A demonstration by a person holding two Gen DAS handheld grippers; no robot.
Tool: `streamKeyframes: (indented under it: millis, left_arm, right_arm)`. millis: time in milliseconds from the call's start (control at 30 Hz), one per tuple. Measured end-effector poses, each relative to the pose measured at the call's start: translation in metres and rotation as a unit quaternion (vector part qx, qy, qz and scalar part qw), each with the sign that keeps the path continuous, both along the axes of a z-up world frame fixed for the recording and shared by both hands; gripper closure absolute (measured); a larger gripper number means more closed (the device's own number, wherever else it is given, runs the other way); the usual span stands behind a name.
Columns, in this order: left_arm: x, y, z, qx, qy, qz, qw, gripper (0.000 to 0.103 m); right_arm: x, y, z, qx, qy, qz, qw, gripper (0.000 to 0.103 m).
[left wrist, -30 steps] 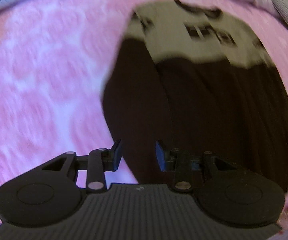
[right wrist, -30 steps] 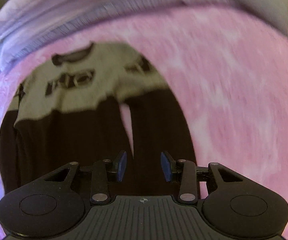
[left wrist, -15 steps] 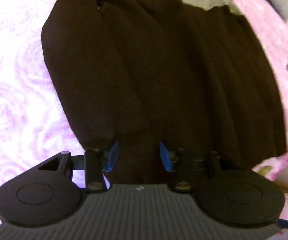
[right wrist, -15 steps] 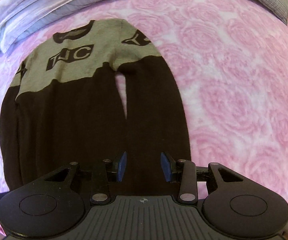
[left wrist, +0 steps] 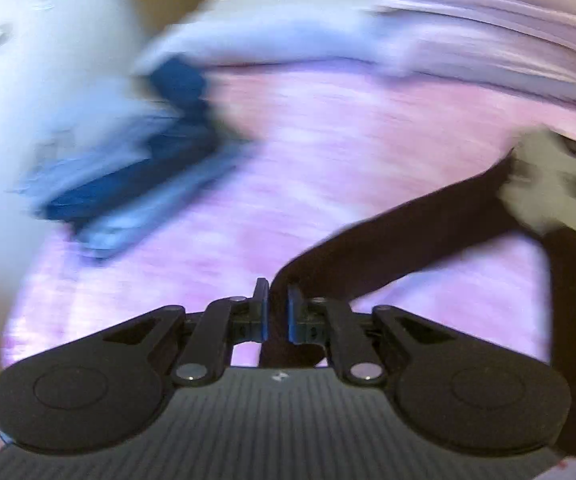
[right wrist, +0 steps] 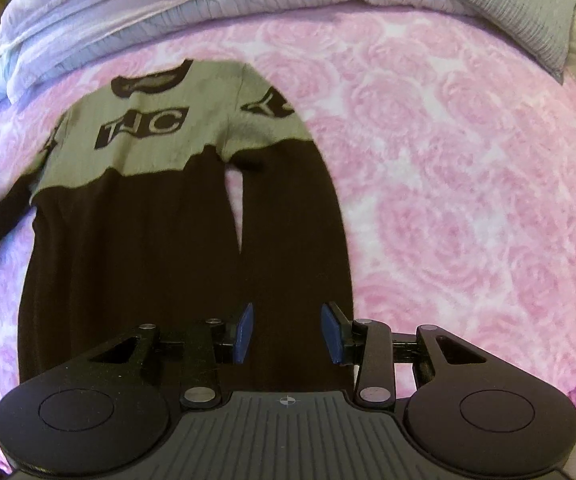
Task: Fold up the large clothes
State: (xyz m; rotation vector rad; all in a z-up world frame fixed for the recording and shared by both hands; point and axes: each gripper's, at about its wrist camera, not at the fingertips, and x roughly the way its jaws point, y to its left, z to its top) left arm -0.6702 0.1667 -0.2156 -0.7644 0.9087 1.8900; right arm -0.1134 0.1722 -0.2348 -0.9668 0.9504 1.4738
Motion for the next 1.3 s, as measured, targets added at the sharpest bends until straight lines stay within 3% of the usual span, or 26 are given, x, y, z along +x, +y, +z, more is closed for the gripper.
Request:
streamKeyframes:
  millis: [100,200,333,500,667,867,900,933,967,1033,1100,1233,1300]
  left_arm:
    - [-0.037,0.009,0.005,0.000,0.016,0.065,0.9978,0.092]
    - [-0.022,0.011,-0.002,-0.002,-0.009,0.072,0.9973,0.090]
    - [0.038,-0.001,-0.029,-0.033,-0.088,0.026,0.9952,0.089]
    - [0.133,-0.015,-0.062,-0.061,-0.191,-0.028,0.9793,0.088]
    - [0.199,-0.028,-0.072,-0.065,-0.205,-0.067,0.9742,0.088]
    - [0.236,-0.043,-0.078,-0.066,-0.208,-0.053,0.9744,0.088]
    - [0.242,-0.046,-0.079,-0.066,-0.208,-0.049,0.9746,0.088]
    - [0.249,-0.049,-0.078,-0.066,-0.209,-0.046,0.9747,0.088]
    - [0.255,-0.053,-0.075,-0.064,-0.209,-0.044,0.9748,0.088]
    - [0.266,-0.059,-0.069,-0.057,-0.208,-0.041,0.9755,0.088]
    - [0.274,-0.063,-0.062,-0.047,-0.206,-0.040,0.9766,0.088]
    - [0.284,-0.071,-0.052,-0.030,-0.204,-0.027,0.9781,0.088]
    - [0.288,-0.074,-0.051,-0.026,-0.205,-0.023,0.9781,0.088]
  right_arm:
    - [0.003,-0.004,0.002,0.001,0.007,-0.003,1.000,0.068]
    - [0.010,-0.012,0.001,-0.003,0.012,-0.009,1.000,0.068]
    - [0.030,-0.029,-0.008,-0.012,0.017,-0.027,0.999,0.068]
    - [0.066,-0.052,-0.034,-0.026,0.049,-0.063,0.997,0.068]
    - [0.093,-0.072,-0.069,-0.057,0.093,-0.068,0.992,0.068]
    - [0.109,-0.075,-0.122,-0.078,0.163,-0.108,0.978,0.068]
    - [0.111,-0.076,-0.123,-0.067,0.171,-0.113,0.976,0.079]
    - [0.110,-0.074,-0.121,-0.065,0.170,-0.102,0.978,0.100]
    - [0.112,-0.069,-0.117,-0.068,0.174,-0.081,0.979,0.103]
    - [0.120,-0.060,-0.098,-0.058,0.171,-0.042,0.983,0.103]
    - [0.138,-0.046,-0.065,-0.016,0.147,0.002,0.989,0.103]
    - [0.195,0.001,0.009,0.072,0.066,0.071,0.993,0.103]
    - [0.219,0.027,0.030,0.098,0.024,0.098,0.990,0.103]
